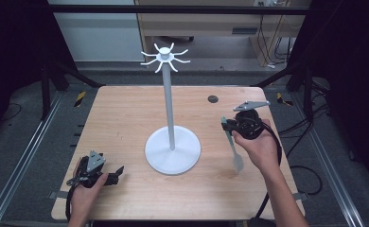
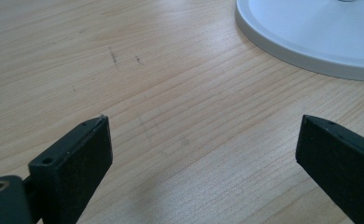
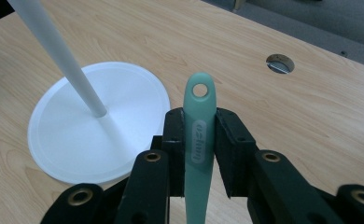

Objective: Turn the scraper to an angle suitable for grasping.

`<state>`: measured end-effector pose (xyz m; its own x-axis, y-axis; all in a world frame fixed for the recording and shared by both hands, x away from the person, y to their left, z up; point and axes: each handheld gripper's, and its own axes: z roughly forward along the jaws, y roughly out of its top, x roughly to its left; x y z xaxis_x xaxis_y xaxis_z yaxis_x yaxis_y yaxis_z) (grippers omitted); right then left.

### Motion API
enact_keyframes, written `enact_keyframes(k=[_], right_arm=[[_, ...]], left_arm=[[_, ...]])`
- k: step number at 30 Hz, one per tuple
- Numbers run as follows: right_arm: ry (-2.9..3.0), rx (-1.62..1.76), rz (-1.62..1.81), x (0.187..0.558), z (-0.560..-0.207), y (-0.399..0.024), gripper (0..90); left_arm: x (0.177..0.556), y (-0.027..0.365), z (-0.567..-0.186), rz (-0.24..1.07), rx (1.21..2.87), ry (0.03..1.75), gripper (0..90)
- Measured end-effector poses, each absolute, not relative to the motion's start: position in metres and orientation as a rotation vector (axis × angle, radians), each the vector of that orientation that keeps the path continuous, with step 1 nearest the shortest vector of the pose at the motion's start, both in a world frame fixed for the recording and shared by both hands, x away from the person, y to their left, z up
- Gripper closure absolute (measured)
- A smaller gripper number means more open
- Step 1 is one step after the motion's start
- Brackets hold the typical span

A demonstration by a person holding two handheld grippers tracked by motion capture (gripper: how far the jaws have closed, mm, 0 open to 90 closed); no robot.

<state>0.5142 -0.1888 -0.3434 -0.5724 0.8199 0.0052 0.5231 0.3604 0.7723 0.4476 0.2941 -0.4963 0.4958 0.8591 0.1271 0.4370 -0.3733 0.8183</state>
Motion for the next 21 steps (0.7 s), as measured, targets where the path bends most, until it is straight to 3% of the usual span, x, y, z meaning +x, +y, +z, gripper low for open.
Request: enact_keyframes(k=[21], right_arm=[[2.175,1.110,1.164,0.507,-0.323,-0.182,74.8]], left_arm=[[0.447,0.294,-0.497,0.721,1.996,1.063,3.3]])
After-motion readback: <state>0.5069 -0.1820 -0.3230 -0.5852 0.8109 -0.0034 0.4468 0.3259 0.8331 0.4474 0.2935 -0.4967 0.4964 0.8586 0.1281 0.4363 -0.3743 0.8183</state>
